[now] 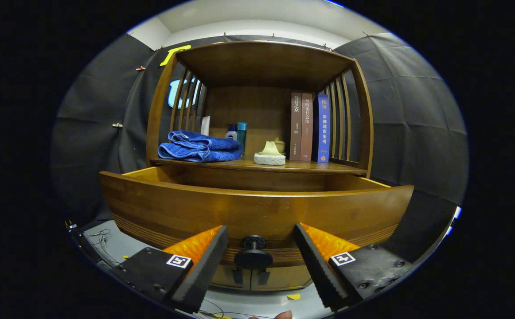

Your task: Pull open the drawer, take out the items inside it, and place them on the countertop above the cabinet.

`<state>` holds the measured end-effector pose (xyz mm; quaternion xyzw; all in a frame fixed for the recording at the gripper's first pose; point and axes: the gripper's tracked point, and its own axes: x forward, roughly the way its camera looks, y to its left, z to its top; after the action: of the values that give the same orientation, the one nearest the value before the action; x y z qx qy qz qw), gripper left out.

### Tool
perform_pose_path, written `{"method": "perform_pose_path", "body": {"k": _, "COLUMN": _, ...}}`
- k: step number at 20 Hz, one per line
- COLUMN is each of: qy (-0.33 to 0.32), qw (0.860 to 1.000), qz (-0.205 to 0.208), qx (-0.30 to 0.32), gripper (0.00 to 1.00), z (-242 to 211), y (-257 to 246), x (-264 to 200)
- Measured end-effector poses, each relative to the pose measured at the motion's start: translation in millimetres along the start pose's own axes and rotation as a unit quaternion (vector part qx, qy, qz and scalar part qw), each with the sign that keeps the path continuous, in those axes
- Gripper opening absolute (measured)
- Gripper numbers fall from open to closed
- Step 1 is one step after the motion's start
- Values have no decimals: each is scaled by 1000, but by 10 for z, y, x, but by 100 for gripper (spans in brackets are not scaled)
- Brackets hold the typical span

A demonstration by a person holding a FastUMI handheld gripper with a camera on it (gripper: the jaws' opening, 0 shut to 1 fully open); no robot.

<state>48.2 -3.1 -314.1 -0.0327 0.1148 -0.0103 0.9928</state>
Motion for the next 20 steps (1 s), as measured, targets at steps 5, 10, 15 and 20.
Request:
{"method": "perform_pose_path", "body": {"k": 5, "qy": -1, "qw": 1000, "qz": -3, "qx": -2, "gripper": 99, "z": 15, "y": 15, "x": 159}}
{"method": "perform_pose_path", "body": {"k": 10, "qy": 3, "qw": 1000, "qz": -8, "qx": -8, "gripper": 99, "z": 35, "y": 44, "x": 465}}
{"method": "perform_pose_path", "body": {"k": 15, "qy": 7, "qw": 1000, "qz": -10, "qx": -13, "gripper": 99, "z": 67, "y": 58, "x": 911}}
{"method": "perform_pose_path", "body": {"k": 20, "qy": 20, "qw": 999, "qz": -14, "qx": -30, "gripper": 99, "z": 62, "y": 52, "x": 1341}}
